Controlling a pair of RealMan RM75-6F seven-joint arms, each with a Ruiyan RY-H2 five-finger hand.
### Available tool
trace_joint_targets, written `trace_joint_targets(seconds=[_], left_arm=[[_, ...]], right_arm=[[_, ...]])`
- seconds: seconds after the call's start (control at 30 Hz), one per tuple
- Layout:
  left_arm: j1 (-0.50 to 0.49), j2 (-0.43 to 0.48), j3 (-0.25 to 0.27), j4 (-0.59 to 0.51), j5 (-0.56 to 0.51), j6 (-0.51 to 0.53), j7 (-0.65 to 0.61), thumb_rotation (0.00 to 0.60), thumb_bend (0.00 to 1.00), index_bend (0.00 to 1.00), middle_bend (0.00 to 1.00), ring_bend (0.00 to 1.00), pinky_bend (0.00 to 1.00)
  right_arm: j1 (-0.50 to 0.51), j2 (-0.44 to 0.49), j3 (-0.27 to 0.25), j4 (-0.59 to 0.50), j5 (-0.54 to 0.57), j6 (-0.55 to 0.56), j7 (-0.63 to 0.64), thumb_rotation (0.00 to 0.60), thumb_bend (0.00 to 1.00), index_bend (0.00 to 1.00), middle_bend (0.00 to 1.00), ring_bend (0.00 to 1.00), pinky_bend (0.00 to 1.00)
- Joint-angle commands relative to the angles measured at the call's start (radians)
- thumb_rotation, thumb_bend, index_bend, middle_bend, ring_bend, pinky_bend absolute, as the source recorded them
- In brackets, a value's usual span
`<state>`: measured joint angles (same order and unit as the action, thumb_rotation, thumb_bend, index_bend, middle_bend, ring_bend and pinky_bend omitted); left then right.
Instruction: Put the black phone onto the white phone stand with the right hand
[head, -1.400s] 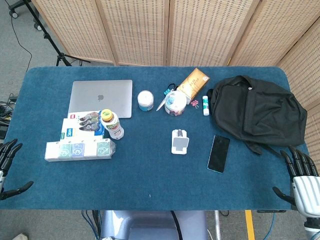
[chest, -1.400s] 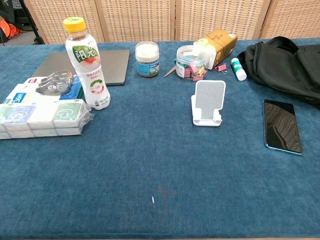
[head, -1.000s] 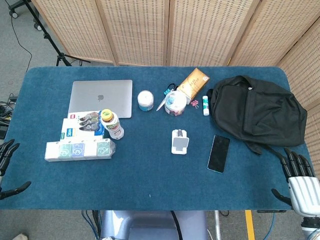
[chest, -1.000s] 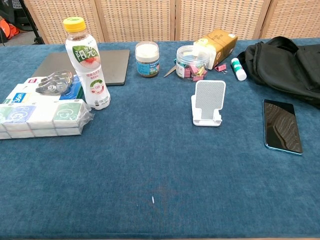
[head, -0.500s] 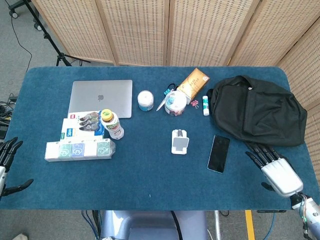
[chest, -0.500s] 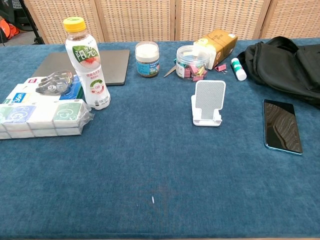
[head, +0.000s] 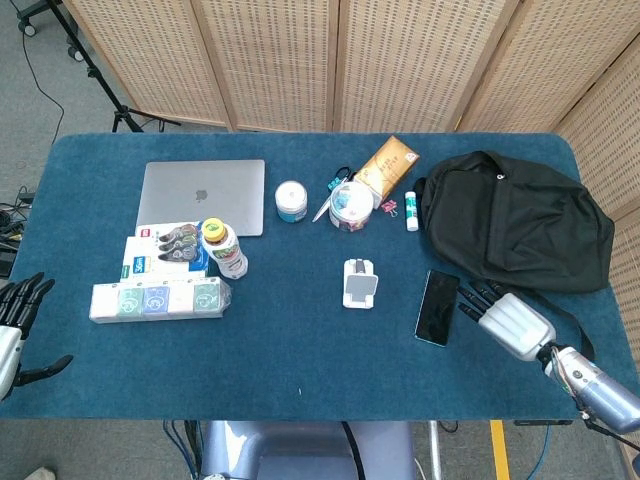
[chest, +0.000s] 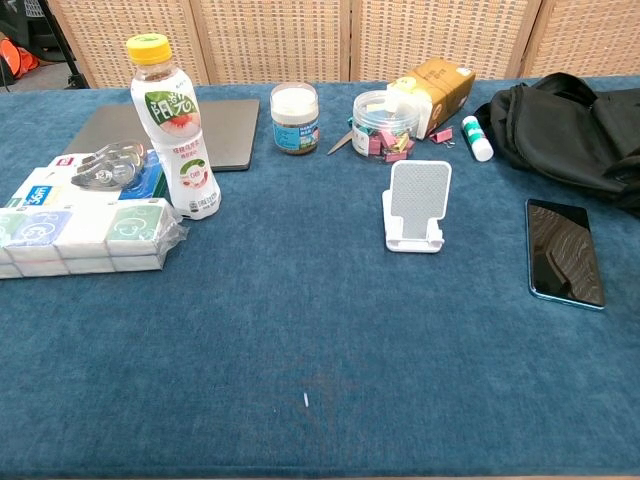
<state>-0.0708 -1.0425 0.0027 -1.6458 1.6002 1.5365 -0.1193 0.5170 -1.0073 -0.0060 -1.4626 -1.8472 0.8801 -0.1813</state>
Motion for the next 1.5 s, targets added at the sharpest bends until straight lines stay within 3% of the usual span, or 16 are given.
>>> trace_joint_targets(seconds=[0.03,0.3,0.83,0.93,1.1,1.5], left_arm=[[-0.001,0.001,-0.001,0.0,-0.004,-0.004,-0.002,0.6,0.0,0.0,0.0,0.0,0.0],[-0.003,0.007,0.0,0.001,-0.007,-0.011,-0.018,0.6,0.0,0.0,0.0,0.0,0.0],[-0.002,0.01,0.0,0.004,-0.008,-0.011,-0.03,0.6,0.0,0.0,0.0,0.0,0.0],[-0.004,0.009,-0.001,0.004,-0.011,-0.015,-0.025,0.6,0.0,0.0,0.0,0.0,0.0],[-0.004,0.01,0.0,0.002,-0.01,-0.016,-0.023,0.6,0.0,0.0,0.0,0.0,0.0],[-0.004,0.016,-0.002,0.004,-0.014,-0.017,-0.042,0.6,0.0,0.0,0.0,0.0,0.0]], right_arm=[[0.044,-0.046,0.014,-0.045,0.056,-0.078,-0.073,0.6,0.56,0.16,0.07,0.0,0.16],[0.085,-0.145,0.058,-0.073,0.203,-0.182,-0.176,0.6,0.61,0.26,0.15,0.04,0.19],[0.128,-0.255,0.105,-0.021,0.442,-0.216,-0.271,0.6,0.62,0.27,0.16,0.05,0.19],[0.143,-0.268,0.112,-0.021,0.475,-0.217,-0.297,0.6,0.68,0.27,0.16,0.05,0.19],[0.179,-0.29,0.119,-0.01,0.563,-0.232,-0.393,0.6,0.97,0.29,0.18,0.05,0.19],[0.223,-0.342,0.097,0.022,0.705,-0.205,-0.563,0.6,1.0,0.31,0.19,0.06,0.2]])
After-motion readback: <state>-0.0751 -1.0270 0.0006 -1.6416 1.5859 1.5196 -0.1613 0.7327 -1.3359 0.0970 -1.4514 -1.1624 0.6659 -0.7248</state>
